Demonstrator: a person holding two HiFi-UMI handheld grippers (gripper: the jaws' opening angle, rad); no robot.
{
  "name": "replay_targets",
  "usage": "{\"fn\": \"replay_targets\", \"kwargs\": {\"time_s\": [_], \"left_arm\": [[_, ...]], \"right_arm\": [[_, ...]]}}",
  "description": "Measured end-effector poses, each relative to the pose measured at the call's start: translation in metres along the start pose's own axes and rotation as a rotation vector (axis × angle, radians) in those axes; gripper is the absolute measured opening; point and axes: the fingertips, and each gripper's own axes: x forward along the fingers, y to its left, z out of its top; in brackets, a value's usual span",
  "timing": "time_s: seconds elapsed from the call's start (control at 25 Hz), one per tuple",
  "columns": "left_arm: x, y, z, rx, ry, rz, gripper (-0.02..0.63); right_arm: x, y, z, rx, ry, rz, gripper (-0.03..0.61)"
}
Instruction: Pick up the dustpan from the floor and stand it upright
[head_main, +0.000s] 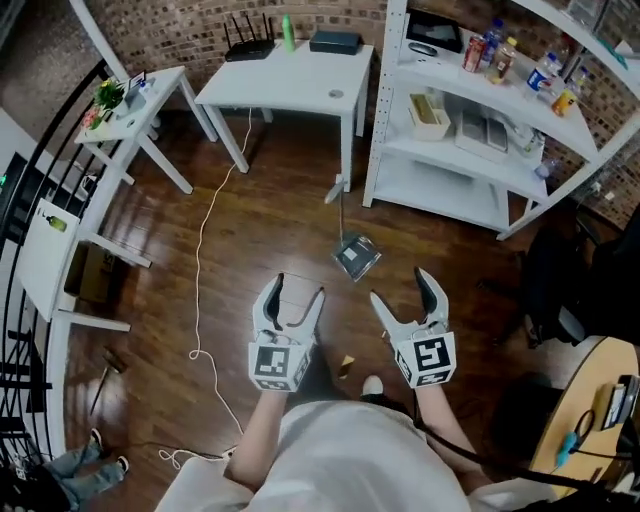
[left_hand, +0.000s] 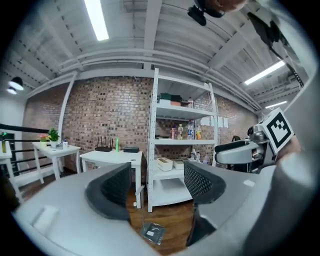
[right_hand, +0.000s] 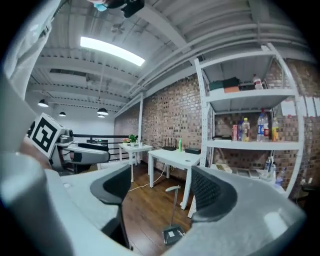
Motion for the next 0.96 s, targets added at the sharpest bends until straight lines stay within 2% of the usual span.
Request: {"fn": "replay_targets", "kwargs": {"time_s": [0.08,0.16,0.32,0.48,0.68,0.96], "left_arm": [[-0.03,-0.036,0.002,-0.023,-0.003,0.012,0.334],[-0.047,-0.072,0.006,-0.012,-0.018,0.011,0.334],[-0.068,-0.113,0.031,0.02,-0.089,-0.003,0.324],[-0.074,-0.118,0.05,0.035,-0.143,-0.016,0.321],[-0.089,-0.111,0.064,0.045,-0.168,0.014,0.313],[-0.109,-0.085,0.057,0.036,-0.179,0.04,0.31]], "right_arm": [[-0.044,-0.003,0.001,0.005,0.002,-0.008,0.359],[-0.079,-0.009,-0.006,0.03,-0.004,-0.025,0.359],[-0.112,0.008,-0.008,0.021,-0.052,-0.047,0.341],[-0.123,0.024,0.011,0.033,-0.109,-0.063,0.333],[-0.127,0.025,0.024,0.017,-0.092,-0.058,0.333],[-0.128,0.045,0.019,0.013,-0.073,-0.065,0.331]]}}
